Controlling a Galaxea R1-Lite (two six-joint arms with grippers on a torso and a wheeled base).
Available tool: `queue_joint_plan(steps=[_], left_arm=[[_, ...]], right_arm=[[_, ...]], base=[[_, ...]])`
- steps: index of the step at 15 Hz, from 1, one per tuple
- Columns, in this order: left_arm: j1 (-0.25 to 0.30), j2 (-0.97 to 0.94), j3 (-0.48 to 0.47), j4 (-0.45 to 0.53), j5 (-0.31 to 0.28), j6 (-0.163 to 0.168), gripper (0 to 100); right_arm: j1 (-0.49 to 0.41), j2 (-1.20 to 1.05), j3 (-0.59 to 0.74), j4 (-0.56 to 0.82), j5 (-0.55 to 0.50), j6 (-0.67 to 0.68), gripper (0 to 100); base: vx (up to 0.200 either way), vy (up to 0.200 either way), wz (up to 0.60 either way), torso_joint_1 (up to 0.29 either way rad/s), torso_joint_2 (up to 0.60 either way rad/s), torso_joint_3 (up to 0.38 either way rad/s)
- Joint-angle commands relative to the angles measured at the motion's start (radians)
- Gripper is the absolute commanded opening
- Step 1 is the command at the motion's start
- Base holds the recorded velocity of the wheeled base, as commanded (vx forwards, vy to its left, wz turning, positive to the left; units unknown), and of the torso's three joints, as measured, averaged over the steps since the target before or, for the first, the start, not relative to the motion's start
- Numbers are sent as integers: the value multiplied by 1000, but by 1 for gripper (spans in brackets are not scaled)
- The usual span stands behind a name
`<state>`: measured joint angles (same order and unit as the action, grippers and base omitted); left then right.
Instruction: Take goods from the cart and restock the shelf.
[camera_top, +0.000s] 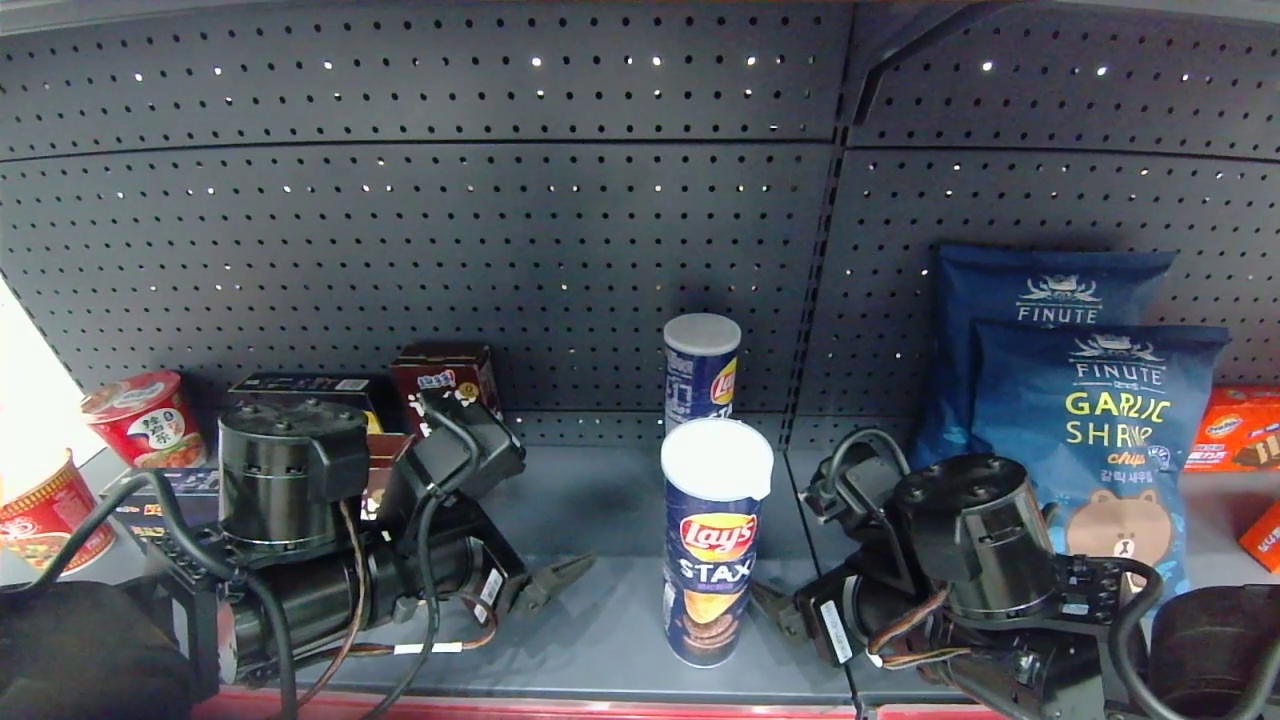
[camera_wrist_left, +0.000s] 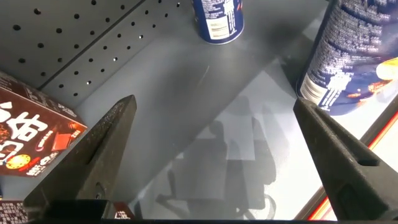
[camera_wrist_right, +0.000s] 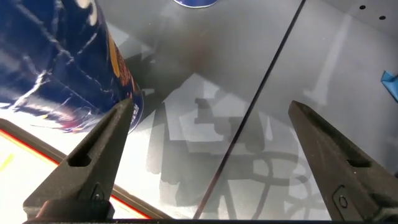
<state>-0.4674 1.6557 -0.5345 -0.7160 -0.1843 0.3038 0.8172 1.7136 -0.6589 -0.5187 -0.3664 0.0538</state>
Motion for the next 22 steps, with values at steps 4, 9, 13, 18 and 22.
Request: queue_joint_plan(steps=[4, 9, 13, 18, 22], left_arm=[[0, -1, 2, 0, 0, 0, 100], [0, 1, 1, 0, 0, 0, 100], [0, 1, 4, 0, 0, 0, 100], [-2, -44, 47, -23, -1, 3, 100], [1, -208, 36, -14, 5, 9, 100]], right_arm=[[3, -6, 21, 0, 0, 0, 100], [8, 6, 12, -6, 1, 0, 100], [8, 6, 18, -12, 1, 0, 100], [-4, -97, 84, -14, 1, 0, 100], [-63, -310, 150, -9, 1, 1, 100]], base=[[0, 0, 0, 0, 0, 0], [0, 0, 0, 0, 0, 0], [0, 0, 0, 0, 0, 0], [0, 0, 0, 0, 0, 0], [0, 0, 0, 0, 0, 0]])
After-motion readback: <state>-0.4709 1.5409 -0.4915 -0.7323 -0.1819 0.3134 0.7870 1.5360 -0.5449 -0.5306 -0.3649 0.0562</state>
